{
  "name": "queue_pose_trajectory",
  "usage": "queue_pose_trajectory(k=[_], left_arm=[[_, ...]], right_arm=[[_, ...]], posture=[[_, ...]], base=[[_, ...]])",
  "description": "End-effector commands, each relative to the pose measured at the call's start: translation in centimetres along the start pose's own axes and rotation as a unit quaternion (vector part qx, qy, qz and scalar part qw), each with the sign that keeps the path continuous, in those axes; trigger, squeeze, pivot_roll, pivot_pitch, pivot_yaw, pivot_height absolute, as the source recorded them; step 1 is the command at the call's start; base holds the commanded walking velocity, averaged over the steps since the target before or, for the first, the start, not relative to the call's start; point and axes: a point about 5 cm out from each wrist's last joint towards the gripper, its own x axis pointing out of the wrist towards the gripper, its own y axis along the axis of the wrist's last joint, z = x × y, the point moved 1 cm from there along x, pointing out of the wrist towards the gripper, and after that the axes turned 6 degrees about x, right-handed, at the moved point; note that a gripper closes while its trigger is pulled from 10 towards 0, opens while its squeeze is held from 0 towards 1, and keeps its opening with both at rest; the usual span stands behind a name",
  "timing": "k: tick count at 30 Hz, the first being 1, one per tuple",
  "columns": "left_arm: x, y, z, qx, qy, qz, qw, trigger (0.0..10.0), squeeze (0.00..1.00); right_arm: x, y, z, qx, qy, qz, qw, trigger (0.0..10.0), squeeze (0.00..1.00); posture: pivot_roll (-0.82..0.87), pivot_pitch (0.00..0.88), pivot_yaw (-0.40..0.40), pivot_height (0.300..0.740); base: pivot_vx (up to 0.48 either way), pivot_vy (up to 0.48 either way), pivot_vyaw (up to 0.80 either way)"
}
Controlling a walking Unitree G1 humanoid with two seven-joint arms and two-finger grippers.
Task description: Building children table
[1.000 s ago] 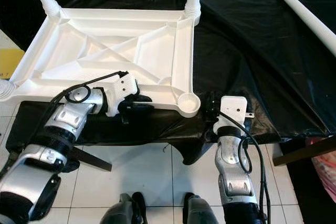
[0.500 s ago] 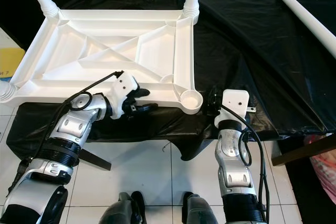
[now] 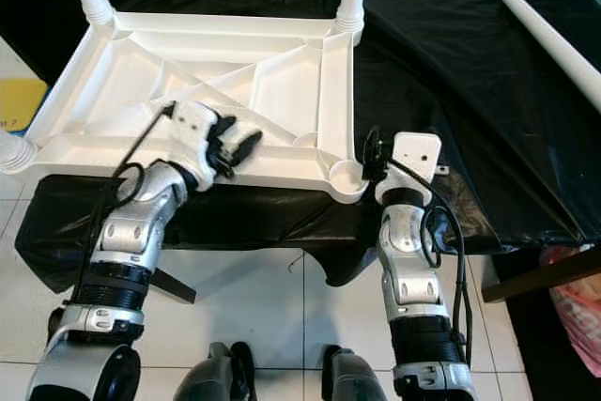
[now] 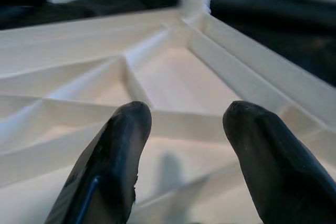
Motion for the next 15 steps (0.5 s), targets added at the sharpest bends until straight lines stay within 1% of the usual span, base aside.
queue_pose_trajectory(k=[1, 4, 5, 6, 8, 9, 10, 12, 14, 15], left_arm=[[-0.5, -0.7, -0.4, -0.007, 0.026, -0.013, 1.0, 10.0, 0.0], [-0.6, -0.6, -0.7, -0.003, 0.042, -0.011, 0.999, 10.0, 0.0], [-0.7, -0.6, -1.0, 0.005, 0.062, -0.009, 0.998, 10.0, 0.0], [-0.7, -0.6, -1.0, 0.005, 0.062, -0.009, 0.998, 10.0, 0.0], [-0.9, -0.5, -1.3, 0.019, 0.085, -0.005, 0.996, 10.0, 0.0], [-0.9, -0.5, -1.3, 0.019, 0.085, -0.005, 0.996, 10.0, 0.0], [-1.0, -0.4, -1.5, 0.024, 0.097, 0.0, 0.995, 10.0, 0.0], [-1.0, -0.4, -1.5, 0.024, 0.097, 0.0, 0.995, 10.0, 0.0], [-1.2, 0.0, -1.7, 0.028, 0.133, 0.02, 0.99, 10.0, 0.0], [-1.2, 0.0, -1.7, 0.028, 0.133, 0.02, 0.99, 10.0, 0.0]], right_arm=[[0.0, -0.6, 0.0, 0.006, -0.002, -0.015, 1.0, 10.0, 0.0], [0.2, -0.5, 0.0, 0.008, -0.001, -0.013, 1.0, 10.0, 0.0], [0.5, -0.3, 0.0, 0.01, -0.001, -0.012, 1.0, 10.0, 0.0], [0.5, -0.3, 0.0, 0.01, -0.001, -0.012, 1.0, 10.0, 0.0], [0.9, -0.2, 0.1, 0.017, 0.006, -0.014, 1.0, 10.0, 0.0], [0.9, -0.2, 0.1, 0.017, 0.006, -0.014, 1.0, 10.0, 0.0], [1.1, 0.0, -0.1, 0.022, 0.017, -0.011, 1.0, 10.0, 0.0], [1.1, 0.0, -0.1, 0.022, 0.017, -0.011, 1.0, 10.0, 0.0], [1.1, 0.3, -0.8, 0.023, 0.046, -0.004, 0.999, 10.0, 0.0], [1.1, 0.3, -0.8, 0.023, 0.046, -0.004, 0.999, 10.0, 0.0]], posture=[[0.02, 0.158, -0.025, 0.74], [0.02, 0.159, -0.027, 0.74], [0.02, 0.158, -0.029, 0.74], [0.02, 0.158, -0.029, 0.74], [0.02, 0.155, -0.034, 0.74], [0.02, 0.155, -0.034, 0.74], [0.02, 0.152, -0.039, 0.74], [0.02, 0.152, -0.039, 0.74], [0.02, 0.145, -0.045, 0.74], [0.02, 0.145, -0.045, 0.74]], base=[[0.0, 0.0, 0.0], [0.0, 0.0, 0.0], [0.0, 0.0, 0.0], [0.0, 0.0, 0.0], [0.0, 0.0, 0.0], [0.0, 0.0, 0.0], [0.0, 0.0, 0.0], [0.0, 0.0, 0.0], [0.0, 0.0, 0.0], [0.0, 0.0, 0.0]])
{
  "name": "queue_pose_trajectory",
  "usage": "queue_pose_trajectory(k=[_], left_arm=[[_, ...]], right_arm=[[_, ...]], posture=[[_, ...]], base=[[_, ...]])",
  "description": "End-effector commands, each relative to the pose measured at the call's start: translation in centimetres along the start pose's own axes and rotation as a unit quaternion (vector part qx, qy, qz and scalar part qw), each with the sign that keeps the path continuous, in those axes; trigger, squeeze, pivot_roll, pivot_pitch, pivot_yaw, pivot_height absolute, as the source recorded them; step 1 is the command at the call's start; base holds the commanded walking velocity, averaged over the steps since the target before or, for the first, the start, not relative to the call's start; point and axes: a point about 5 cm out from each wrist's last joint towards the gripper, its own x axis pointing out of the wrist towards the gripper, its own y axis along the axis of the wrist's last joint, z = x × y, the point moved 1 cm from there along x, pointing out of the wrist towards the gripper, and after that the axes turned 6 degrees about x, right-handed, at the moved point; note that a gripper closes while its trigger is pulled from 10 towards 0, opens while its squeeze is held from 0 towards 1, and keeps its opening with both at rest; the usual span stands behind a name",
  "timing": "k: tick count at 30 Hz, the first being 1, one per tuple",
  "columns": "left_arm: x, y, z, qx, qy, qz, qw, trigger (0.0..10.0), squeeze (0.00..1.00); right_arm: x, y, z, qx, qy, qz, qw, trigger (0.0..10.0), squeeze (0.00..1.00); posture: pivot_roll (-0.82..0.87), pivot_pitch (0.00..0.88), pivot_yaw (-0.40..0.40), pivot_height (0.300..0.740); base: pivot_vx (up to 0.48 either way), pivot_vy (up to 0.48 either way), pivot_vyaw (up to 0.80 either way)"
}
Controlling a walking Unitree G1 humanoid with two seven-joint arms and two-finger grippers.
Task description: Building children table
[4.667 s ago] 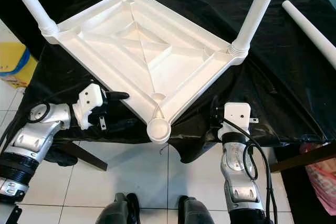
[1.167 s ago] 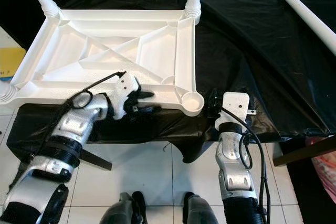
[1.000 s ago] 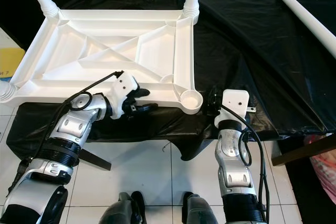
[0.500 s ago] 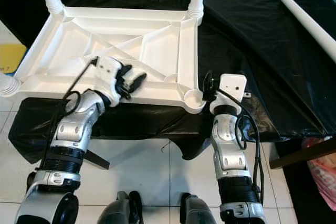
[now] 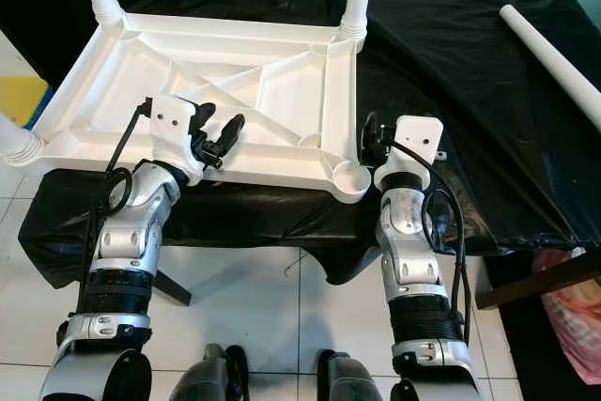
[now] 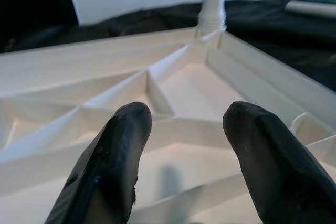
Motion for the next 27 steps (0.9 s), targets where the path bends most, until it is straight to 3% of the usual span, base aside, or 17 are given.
queue_pose_trajectory(k=[1, 4, 16, 27], left_arm=[[-0.4, 0.2, -1.0, -0.022, 0.128, 0.008, 0.991, 10.0, 0.0], [-0.5, 0.3, -0.9, -0.047, 0.137, 0.015, 0.989, 10.0, 0.0], [-0.3, -0.5, -0.2, -0.042, 0.128, -0.002, 0.991, 10.0, 0.0], [-0.3, -0.9, -0.3, -0.036, 0.128, -0.016, 0.991, 10.0, 0.0]], right_arm=[[-0.2, -0.2, -0.7, 0.0, 0.031, -0.003, 1.0, 10.0, 0.0], [-0.3, -0.2, -1.0, 0.001, 0.04, -0.002, 0.999, 10.0, 0.0], [-0.1, -0.4, -0.9, -0.015, 0.048, -0.006, 0.999, 10.0, 0.0], [-0.3, -0.9, -0.9, -0.016, 0.049, -0.015, 0.999, 10.0, 0.0]], posture=[[0.02, 0.131, -0.056, 0.74], [0.02, 0.125, -0.062, 0.74], [0.02, 0.107, -0.083, 0.74], [0.02, 0.111, -0.08, 0.74]], base=[[0.0, 0.0, 0.0], [0.0, 0.0, 0.0], [0.0, 0.0, 0.0], [0.0, -0.3, 0.0]])
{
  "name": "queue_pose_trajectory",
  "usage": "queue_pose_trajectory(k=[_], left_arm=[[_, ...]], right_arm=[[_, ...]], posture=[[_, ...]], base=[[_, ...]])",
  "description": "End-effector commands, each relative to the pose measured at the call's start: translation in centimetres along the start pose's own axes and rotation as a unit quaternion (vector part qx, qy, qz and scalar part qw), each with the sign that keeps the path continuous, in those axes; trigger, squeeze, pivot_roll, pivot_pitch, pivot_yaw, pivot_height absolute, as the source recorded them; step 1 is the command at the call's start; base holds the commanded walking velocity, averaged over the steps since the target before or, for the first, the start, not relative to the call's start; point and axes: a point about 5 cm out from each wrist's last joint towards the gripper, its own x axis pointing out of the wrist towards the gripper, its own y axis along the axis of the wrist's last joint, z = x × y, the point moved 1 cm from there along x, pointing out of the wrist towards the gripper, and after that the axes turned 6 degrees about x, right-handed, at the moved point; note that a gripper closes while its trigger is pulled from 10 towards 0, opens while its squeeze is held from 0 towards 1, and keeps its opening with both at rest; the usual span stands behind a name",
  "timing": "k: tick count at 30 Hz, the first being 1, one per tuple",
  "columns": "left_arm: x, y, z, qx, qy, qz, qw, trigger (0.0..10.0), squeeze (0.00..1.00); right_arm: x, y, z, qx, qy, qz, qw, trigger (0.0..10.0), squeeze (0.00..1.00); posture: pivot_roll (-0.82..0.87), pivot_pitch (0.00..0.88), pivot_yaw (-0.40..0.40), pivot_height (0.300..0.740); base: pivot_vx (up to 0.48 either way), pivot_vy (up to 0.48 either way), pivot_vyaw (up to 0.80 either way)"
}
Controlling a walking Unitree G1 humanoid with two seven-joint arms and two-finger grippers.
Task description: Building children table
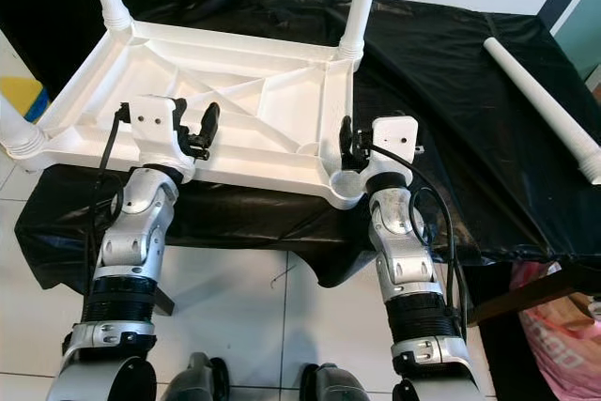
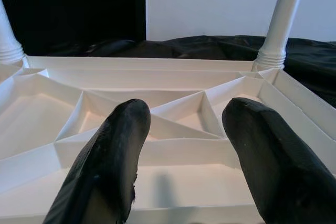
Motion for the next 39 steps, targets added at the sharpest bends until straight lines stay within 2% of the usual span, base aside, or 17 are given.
queue_pose_trajectory(k=[1, 10, 35, 39], left_arm=[[0.0, -0.6, 0.6, -0.003, 0.002, -0.013, 1.0, 10.0, 0.0], [0.0, -0.6, 0.2, 0.001, -0.003, -0.018, 1.0, 10.0, 0.0], [0.4, -0.8, 0.5, -0.003, -0.016, -0.025, 1.0, 10.0, 0.0], [0.4, -0.7, 0.6, 0.004, -0.016, -0.022, 1.0, 10.0, 0.0]], right_arm=[[-0.3, -0.3, 0.4, -0.002, -0.007, -0.004, 1.0, 10.0, 0.0], [-0.5, -0.5, 0.7, -0.001, -0.017, -0.007, 1.0, 10.0, 0.0], [-1.0, -0.6, 1.5, -0.004, -0.039, -0.011, 0.999, 10.0, 0.0], [-1.1, -0.6, 1.6, -0.003, -0.041, -0.012, 0.999, 10.0, 0.0]], posture=[[0.02, 0.111, -0.08, 0.74], [0.02, 0.122, -0.065, 0.74], [-0.01, 0.145, -0.039, 0.74], [-0.01, 0.146, -0.039, 0.74]], base=[[0.0, -0.371, 0.0], [0.0, -0.375, 0.0], [0.0, -0.371, 0.0], [0.0, 0.0, 0.0]])
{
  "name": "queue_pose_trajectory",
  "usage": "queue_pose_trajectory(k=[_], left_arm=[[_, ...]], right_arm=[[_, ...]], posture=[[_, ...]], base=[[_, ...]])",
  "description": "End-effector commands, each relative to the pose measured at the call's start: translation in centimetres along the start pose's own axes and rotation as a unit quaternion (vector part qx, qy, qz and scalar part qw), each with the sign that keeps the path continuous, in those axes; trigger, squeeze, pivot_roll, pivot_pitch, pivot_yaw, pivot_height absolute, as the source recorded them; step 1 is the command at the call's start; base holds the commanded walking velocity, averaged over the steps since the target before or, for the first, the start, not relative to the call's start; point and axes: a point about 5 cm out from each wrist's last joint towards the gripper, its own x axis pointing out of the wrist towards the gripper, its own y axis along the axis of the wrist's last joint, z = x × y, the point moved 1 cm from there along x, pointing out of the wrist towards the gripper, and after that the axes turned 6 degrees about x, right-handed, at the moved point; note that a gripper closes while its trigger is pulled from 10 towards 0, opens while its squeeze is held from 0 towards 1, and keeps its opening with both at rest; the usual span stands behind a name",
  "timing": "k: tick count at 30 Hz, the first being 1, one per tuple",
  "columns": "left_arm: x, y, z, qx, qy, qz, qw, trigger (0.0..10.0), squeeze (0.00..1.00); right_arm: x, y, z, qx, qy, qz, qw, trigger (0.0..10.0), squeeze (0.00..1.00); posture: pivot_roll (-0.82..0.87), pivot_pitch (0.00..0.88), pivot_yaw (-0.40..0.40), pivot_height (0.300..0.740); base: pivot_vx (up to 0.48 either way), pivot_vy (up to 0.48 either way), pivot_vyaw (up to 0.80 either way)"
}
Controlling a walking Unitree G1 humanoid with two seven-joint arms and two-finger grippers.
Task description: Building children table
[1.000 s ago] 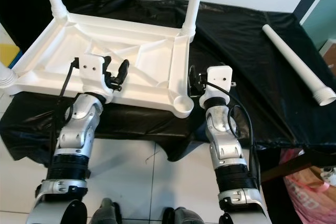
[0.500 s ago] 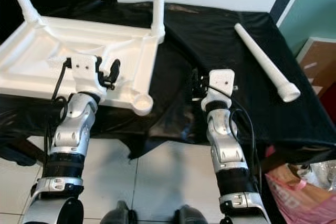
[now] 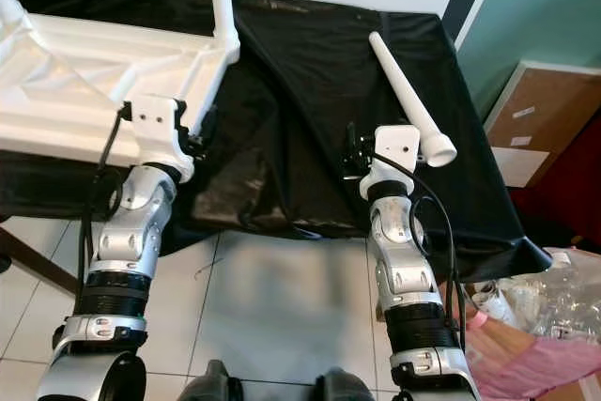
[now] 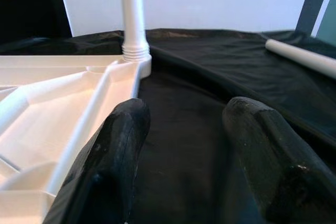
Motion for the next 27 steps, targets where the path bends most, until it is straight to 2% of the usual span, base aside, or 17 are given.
queue_pose_trajectory(k=[1, 15, 17, 21, 24, 26, 27], left_arm=[[0.1, -0.3, 1.1, -0.011, -0.017, -0.003, 1.0, 10.0, 0.0], [0.2, 0.1, 1.8, -0.02, -0.031, 0.001, 0.999, 10.0, 0.0], [0.0, 0.2, 2.2, -0.024, -0.051, 0.004, 0.998, 10.0, 0.0], [-0.1, 0.2, 2.4, -0.025, -0.059, 0.005, 0.998, 10.0, 0.0], [-0.4, 0.6, 3.1, -0.029, -0.097, 0.016, 0.995, 10.0, 0.0], [-0.4, 0.6, 3.1, -0.029, -0.097, 0.016, 0.995, 10.0, 0.0], [-0.8, 1.1, 3.9, -0.032, -0.136, 0.029, 0.99, 10.0, 0.0]], right_arm=[[-0.3, -0.5, 1.2, -0.009, -0.017, -0.012, 1.0, 10.0, 0.0], [-0.2, -0.5, 2.4, -0.018, -0.03, -0.015, 0.999, 10.0, 0.0], [-0.2, -0.5, 2.9, -0.023, -0.032, -0.016, 0.999, 10.0, 0.0], [-0.1, -0.5, 3.1, -0.025, -0.033, -0.017, 0.999, 10.0, 0.0], [0.0, -0.6, 3.7, -0.032, -0.036, -0.021, 0.999, 10.0, 0.0], [0.0, -0.6, 3.7, -0.032, -0.036, -0.021, 0.999, 10.0, 0.0], [0.2, -0.7, 4.2, -0.037, -0.037, -0.024, 0.998, 10.0, 0.0]], posture=[[-0.01, 0.146, -0.037, 0.74], [-0.01, 0.138, -0.04, 0.74], [0.0, 0.144, -0.039, 0.74], [0.0, 0.144, -0.039, 0.74], [0.0, 0.155, -0.04, 0.74], [0.0, 0.155, -0.04, 0.74], [0.01, 0.165, -0.041, 0.74]], base=[[0.0, 0.0, 0.0], [0.0, 0.0, 0.0], [0.0, 0.0, 0.0], [0.0, 0.0, 0.0], [0.0, 0.0, 0.0], [0.0, 0.0, 0.0], [0.0, 0.0, 0.0]])
